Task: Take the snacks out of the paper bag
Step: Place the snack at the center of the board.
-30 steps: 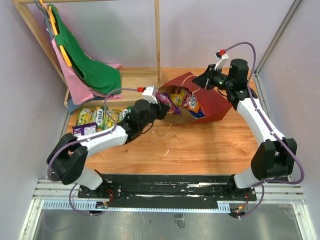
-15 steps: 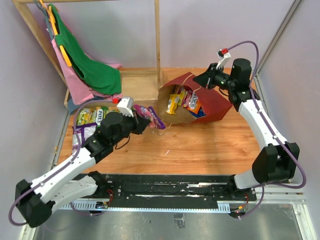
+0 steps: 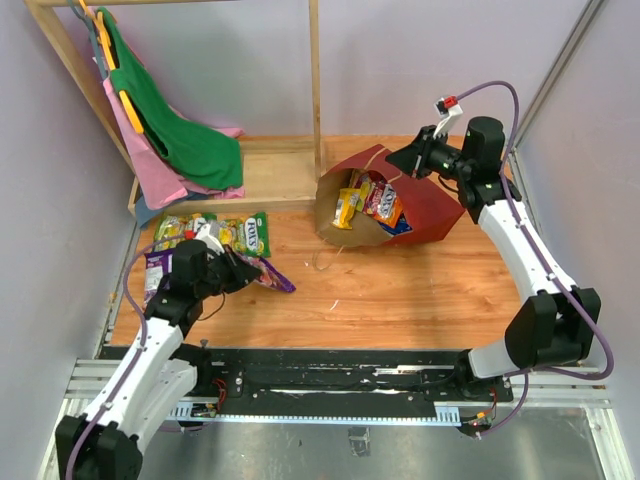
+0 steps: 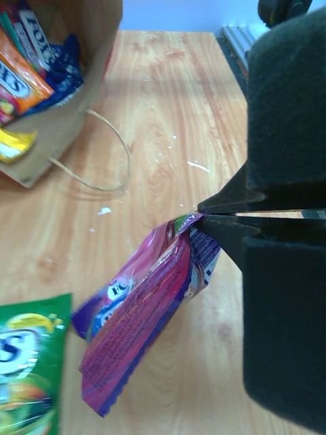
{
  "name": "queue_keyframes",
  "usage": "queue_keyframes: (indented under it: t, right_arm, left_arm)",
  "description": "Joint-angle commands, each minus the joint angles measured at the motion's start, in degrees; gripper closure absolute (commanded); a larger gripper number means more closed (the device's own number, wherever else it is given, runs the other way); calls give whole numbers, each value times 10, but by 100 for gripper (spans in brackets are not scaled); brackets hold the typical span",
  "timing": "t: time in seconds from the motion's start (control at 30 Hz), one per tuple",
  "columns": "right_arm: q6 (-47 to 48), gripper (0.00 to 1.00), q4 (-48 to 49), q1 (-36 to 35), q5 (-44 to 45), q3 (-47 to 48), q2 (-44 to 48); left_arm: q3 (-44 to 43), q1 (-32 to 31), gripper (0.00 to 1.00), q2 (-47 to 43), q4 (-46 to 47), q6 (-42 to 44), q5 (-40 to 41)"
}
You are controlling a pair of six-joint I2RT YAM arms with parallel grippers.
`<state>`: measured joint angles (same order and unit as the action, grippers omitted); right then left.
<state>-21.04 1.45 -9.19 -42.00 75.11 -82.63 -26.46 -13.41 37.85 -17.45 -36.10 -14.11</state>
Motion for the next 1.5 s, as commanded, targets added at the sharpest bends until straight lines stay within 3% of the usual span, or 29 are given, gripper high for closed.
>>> queue_keyframes:
  t: [0.0,0.1,0.23,0.43,0.53,0.6,0.7,0.73,0.83,0.93,1.03,1.17,1.47]
  right_arm:
    - [11,99,3,4,-3,-5,19]
    - [14,99,0,4,-1,-2,14]
    - [14,99,-1,4,-3,0,8]
    - [14,99,-1,5,-4,1,5]
    - [14,99,0,4,-4,1,4]
    - [13,99,1,4,-5,2,5]
    - [11,99,2,4,-7,0,4]
    - [11,99,2,4,-7,0,4]
    - [9,99,3,4,-6,0,4]
    - [5,99,8,4,-9,-1,2]
    - [-2,99,15,4,-14,-1,-3]
    - [-3,99,17,4,-15,-2,-5]
    - [-3,99,17,4,-17,-1,-10]
  left_arm:
    - [22,43,100,28,61,-39,-104]
    - [22,77,99,37,42,-46,-77]
    - [15,106,100,23,-10,-52,23]
    - [-4,113,99,21,-63,-71,107]
    - [-20,114,90,20,-79,-75,130]
    - [-35,114,69,13,-91,-81,154]
    - [-61,114,3,-8,-104,-94,200]
    - [-68,114,0,-14,-105,-94,209]
    - [-86,114,0,-19,-96,-81,207]
    - [-80,114,0,11,-51,-49,131]
    - [-54,104,23,69,2,-38,51]
    - [-1,33,42,116,100,-73,77]
    - [106,8,44,192,227,-179,139]
